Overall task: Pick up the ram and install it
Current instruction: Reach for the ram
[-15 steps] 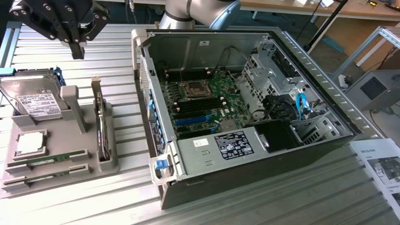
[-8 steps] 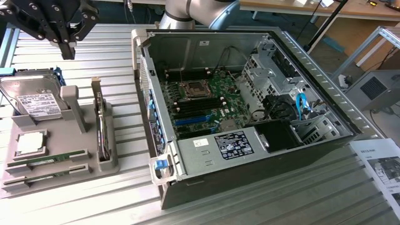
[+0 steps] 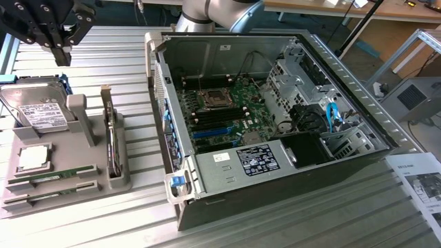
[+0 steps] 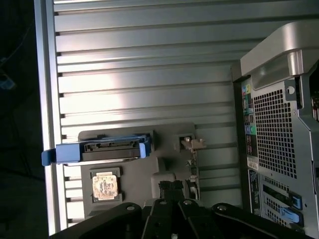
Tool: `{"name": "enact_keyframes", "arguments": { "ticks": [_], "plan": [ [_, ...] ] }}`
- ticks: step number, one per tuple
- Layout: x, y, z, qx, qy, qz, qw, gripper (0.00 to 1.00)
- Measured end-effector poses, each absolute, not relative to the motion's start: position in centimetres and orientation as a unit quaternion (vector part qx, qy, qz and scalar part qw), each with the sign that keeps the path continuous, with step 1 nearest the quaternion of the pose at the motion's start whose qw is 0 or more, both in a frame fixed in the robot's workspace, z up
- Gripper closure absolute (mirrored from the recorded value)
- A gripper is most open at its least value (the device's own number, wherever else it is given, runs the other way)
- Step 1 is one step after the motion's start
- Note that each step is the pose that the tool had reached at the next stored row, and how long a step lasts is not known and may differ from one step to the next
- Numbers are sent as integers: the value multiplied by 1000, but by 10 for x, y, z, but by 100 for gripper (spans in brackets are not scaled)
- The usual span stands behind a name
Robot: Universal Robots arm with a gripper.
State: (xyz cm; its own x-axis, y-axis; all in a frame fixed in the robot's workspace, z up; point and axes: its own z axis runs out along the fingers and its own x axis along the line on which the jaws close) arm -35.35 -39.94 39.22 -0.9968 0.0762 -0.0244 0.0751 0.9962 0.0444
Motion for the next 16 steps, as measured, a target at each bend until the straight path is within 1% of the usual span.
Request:
{"name": "enact_keyframes", "arguments": {
  "ticks": [9, 16],
  "plan": [
    [-373, -399, 392, 38, 999, 22, 13, 89],
    [-373, -399, 392, 38, 999, 22, 13, 89]
  ]
}}
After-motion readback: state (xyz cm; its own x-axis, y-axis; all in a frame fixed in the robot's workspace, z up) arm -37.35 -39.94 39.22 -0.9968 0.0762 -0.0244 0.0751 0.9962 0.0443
